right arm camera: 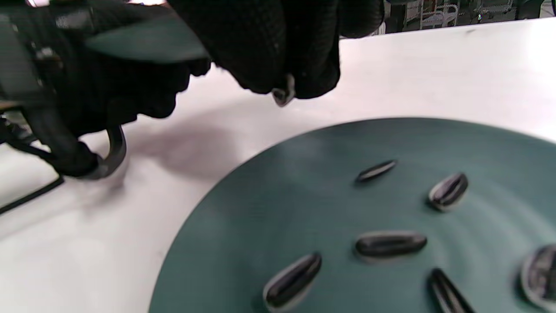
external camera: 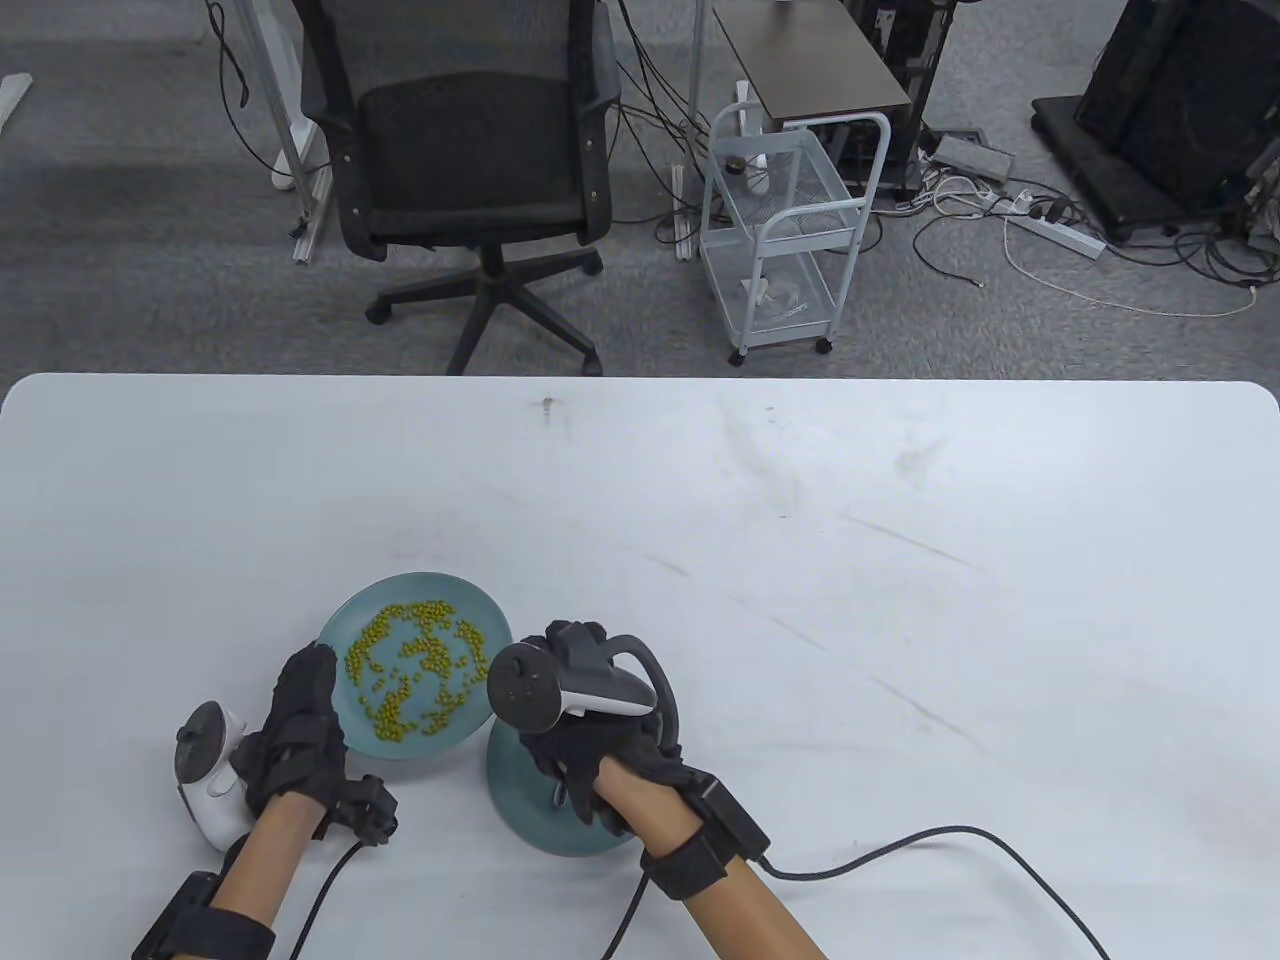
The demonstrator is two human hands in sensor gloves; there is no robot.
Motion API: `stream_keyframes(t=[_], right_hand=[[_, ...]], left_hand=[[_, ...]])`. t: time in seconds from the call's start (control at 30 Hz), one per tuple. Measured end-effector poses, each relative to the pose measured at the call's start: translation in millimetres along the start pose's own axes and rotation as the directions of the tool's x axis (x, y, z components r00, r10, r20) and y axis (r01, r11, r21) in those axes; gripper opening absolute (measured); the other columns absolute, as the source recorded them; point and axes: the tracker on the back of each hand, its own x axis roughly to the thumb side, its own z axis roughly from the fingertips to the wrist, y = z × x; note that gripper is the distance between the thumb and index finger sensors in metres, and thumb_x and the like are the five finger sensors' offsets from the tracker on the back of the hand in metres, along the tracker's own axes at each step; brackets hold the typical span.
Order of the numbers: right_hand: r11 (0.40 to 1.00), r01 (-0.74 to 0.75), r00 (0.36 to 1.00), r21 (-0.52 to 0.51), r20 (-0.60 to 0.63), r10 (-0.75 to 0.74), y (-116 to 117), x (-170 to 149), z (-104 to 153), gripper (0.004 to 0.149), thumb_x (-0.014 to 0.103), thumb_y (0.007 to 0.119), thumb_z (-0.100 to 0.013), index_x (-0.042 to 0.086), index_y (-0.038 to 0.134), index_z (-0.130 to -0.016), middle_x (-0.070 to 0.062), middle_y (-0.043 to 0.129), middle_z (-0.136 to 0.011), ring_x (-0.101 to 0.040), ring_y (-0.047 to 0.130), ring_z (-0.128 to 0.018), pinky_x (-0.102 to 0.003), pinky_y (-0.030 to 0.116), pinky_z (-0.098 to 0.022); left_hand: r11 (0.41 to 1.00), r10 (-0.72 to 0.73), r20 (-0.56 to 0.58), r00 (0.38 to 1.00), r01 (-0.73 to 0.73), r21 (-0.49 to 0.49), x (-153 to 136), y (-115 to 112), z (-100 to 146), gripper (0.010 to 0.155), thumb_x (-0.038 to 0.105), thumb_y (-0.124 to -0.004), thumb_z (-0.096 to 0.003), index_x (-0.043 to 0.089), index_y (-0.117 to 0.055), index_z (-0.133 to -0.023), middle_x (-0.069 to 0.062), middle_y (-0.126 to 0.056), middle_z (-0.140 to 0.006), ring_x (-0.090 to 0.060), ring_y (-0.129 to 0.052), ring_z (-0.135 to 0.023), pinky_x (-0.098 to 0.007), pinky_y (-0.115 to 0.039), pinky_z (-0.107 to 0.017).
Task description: Pick sunflower seeds with hand pinch into plate
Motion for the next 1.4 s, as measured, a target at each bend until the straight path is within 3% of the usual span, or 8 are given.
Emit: stream_keyframes(t=[0.2,0.5,0.77,0.93,1.27,1.4], right_hand=[[0.999,-0.018,1.000,0.027,-0.003,0.018,8.0,2.8,-3.7,0.035,0.017,0.088,-0.051,-0.008,0.088,-0.075,-0.037,0.048,-0.108,-0.067,0.036,-0.096,-0.079,0.029,-0.064],[1.000,0.022,1.000,-0.010,-0.016,-0.022,1.2,1.3,1.1,0.036,0.018,0.088,-0.051,-0.009,0.089,-0.075,-0.038,0.047,-0.108,-0.068,0.035,-0.096,-0.079,0.028,-0.063],[0.999,0.039,0.999,-0.002,-0.022,-0.039,0.3,-0.7,1.7,0.036,0.018,0.088,-0.051,-0.009,0.089,-0.074,-0.038,0.047,-0.108,-0.068,0.034,-0.096,-0.079,0.028,-0.064],[0.998,0.064,0.998,-0.001,-0.019,-0.064,-1.6,-5.5,4.9,0.037,0.019,0.088,-0.051,-0.010,0.089,-0.074,-0.038,0.047,-0.108,-0.068,0.034,-0.096,-0.079,0.028,-0.064],[0.993,0.109,0.990,-0.045,-0.084,-0.112,-10.2,-34.1,32.6,0.039,0.019,0.087,-0.051,-0.011,0.088,-0.076,-0.038,0.046,-0.108,-0.068,0.033,-0.096,-0.079,0.027,-0.063],[0.989,0.123,0.983,-0.085,-0.129,-0.133,-10.5,-54.1,53.8,0.039,0.019,0.087,-0.052,-0.012,0.088,-0.076,-0.038,0.046,-0.108,-0.068,0.033,-0.095,-0.079,0.027,-0.063]], left_hand=[[1.000,0.002,0.001,1.000,-0.002,0.003,0.6,0.6,0.0,0.051,0.052,-0.053,-0.0643,0.022,-0.040,-0.104,-0.009,-0.081,-0.081,-0.023,-0.098,-0.045,-0.034,-0.082,-0.034],[0.999,-0.025,0.002,1.000,0.025,0.045,2.4,3.0,0.8,0.051,0.054,-0.056,-0.0632,0.019,-0.051,-0.100,-0.004,-0.083,-0.087,-0.020,-0.099,-0.048,-0.034,-0.083,-0.036],[0.993,-0.022,-0.048,0.999,0.027,0.114,-0.1,8.0,1.5,0.049,0.053,-0.057,-0.0628,0.020,-0.055,-0.099,-0.009,-0.069,-0.093,-0.018,-0.091,-0.058,-0.034,-0.078,-0.043],[0.981,0.049,-0.112,0.992,-0.026,0.194,-4.9,20.7,1.6,0.050,0.051,-0.060,-0.0626,0.019,-0.058,-0.100,-0.011,-0.068,-0.092,-0.021,-0.088,-0.058,-0.036,-0.076,-0.043],[0.947,0.026,-0.207,0.978,0.042,0.318,-1.2,67.3,-3.1,0.052,0.043,-0.067,-0.0598,0.016,-0.060,-0.103,-0.015,-0.077,-0.089,-0.032,-0.092,-0.059,-0.044,-0.077,-0.043],[0.959,0.099,-0.260,0.961,-0.023,0.281,-2.6,77.9,-4.8,0.054,0.039,-0.068,-0.0585,0.017,-0.053,-0.106,-0.016,-0.071,-0.098,-0.037,-0.087,-0.071,-0.048,-0.074,-0.050]])
